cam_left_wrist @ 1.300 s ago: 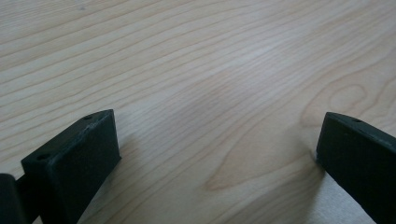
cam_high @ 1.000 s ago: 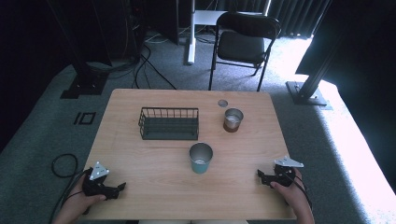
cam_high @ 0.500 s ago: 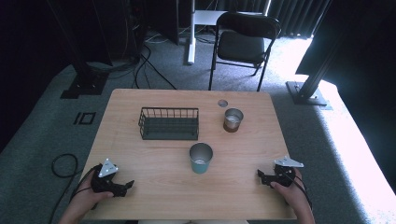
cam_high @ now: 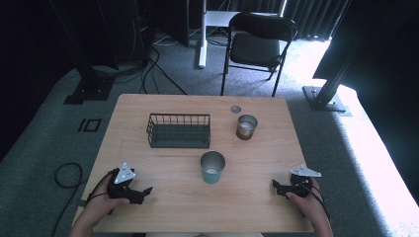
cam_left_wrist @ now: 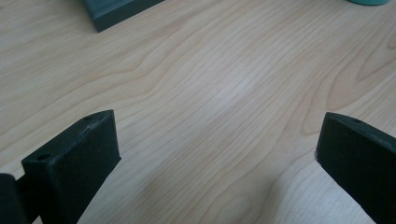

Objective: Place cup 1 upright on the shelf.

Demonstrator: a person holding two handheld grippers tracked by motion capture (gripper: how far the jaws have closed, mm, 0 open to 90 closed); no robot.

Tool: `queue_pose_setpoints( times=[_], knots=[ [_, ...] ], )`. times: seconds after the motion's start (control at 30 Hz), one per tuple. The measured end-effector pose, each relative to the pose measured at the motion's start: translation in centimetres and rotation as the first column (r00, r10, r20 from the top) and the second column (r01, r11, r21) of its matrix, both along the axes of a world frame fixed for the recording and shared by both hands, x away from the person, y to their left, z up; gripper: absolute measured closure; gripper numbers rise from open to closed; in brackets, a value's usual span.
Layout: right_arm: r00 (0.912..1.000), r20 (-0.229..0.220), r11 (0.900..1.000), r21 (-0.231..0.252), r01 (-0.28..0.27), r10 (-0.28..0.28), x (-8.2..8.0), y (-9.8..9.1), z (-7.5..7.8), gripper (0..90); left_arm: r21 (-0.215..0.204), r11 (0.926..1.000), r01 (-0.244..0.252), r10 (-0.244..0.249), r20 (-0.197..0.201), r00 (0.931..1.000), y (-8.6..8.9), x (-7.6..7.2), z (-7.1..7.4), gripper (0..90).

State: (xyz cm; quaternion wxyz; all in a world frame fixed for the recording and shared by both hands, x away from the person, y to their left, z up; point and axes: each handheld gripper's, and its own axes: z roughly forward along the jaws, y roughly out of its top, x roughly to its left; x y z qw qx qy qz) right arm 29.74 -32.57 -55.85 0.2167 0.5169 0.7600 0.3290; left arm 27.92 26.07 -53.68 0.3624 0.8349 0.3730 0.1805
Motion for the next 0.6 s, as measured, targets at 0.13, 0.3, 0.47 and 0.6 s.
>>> queue_pose_setpoints(
  times=[0.13,0.3,0.47,0.6],
  knots=[
    [1.0,0.0,1.0,0.0,0.0,0.0,0.0,0.0,0.0,11.0,-0.004,0.9994,0.033,-0.033,0.012,0.9994,-1.0,0.2,0.3,0.2],
    [1.0,0.0,1.0,0.0,0.0,0.0,0.0,0.0,0.0,11.0,-0.034,0.9968,0.073,-0.072,0.023,0.9971,-2.1,0.5,0.7,0.2],
    [1.0,0.0,1.0,0.0,0.0,0.0,0.0,0.0,0.0,11.0,-0.044,0.9924,0.115,-0.114,0.04,0.9927,-3.3,0.9,1.2,0.2],
    [1.0,0.0,1.0,0.0,0.0,0.0,0.0,0.0,0.0,11.0,-0.037,0.9886,0.146,-0.144,0.04,0.9887,-4.2,1.1,1.3,0.2]
  ],
)
